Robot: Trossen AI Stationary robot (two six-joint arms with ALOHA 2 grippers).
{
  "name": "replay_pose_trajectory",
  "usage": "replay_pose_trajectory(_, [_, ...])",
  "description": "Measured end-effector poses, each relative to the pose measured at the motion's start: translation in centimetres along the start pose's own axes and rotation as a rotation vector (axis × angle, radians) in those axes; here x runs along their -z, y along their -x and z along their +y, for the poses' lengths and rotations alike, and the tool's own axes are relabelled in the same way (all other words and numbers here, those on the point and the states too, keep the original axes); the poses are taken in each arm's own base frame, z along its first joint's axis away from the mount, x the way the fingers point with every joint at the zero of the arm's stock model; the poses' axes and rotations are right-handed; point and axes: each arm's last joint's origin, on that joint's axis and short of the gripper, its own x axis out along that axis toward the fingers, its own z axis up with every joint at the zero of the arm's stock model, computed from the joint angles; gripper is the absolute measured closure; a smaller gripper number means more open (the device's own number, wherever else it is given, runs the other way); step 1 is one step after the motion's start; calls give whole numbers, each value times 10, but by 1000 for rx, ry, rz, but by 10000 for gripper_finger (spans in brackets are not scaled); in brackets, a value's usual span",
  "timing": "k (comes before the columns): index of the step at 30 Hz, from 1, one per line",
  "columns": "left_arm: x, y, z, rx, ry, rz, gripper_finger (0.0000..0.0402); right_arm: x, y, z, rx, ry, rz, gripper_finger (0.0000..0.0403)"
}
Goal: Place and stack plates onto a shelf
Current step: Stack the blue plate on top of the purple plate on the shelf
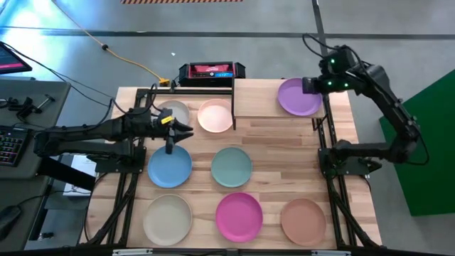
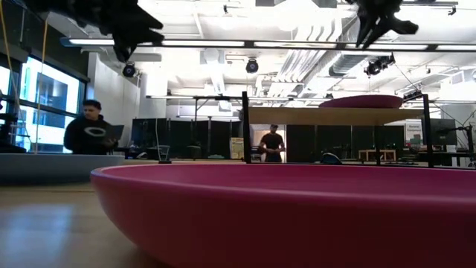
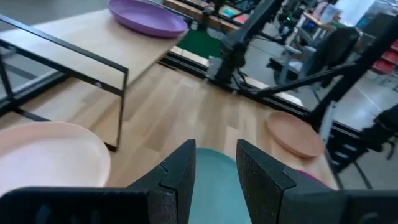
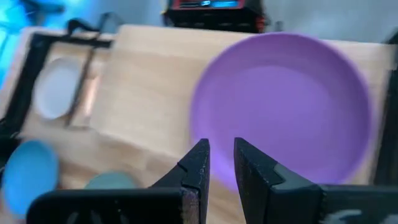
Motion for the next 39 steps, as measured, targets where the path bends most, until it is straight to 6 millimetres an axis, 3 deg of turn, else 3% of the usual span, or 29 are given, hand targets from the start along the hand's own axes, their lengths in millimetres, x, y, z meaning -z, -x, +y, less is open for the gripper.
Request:
replay_pose_trajectory(8, [-37, 19, -19, 0, -3, 123, 298, 15, 6, 26, -90, 91, 38, 350])
replay_pose_trajectory(16, [-56, 37, -35, -32, 178, 271, 298, 27, 7, 40, -122, 177, 61, 350])
replay_pose_trajectory(26, [-35, 18, -50, -93, 408, 508, 298, 40, 9, 52, -181, 259, 104, 350])
replay_pose_trajectory(39, [12, -33, -69, -356, 413, 790, 298, 54, 13, 64, -239, 362, 142, 350])
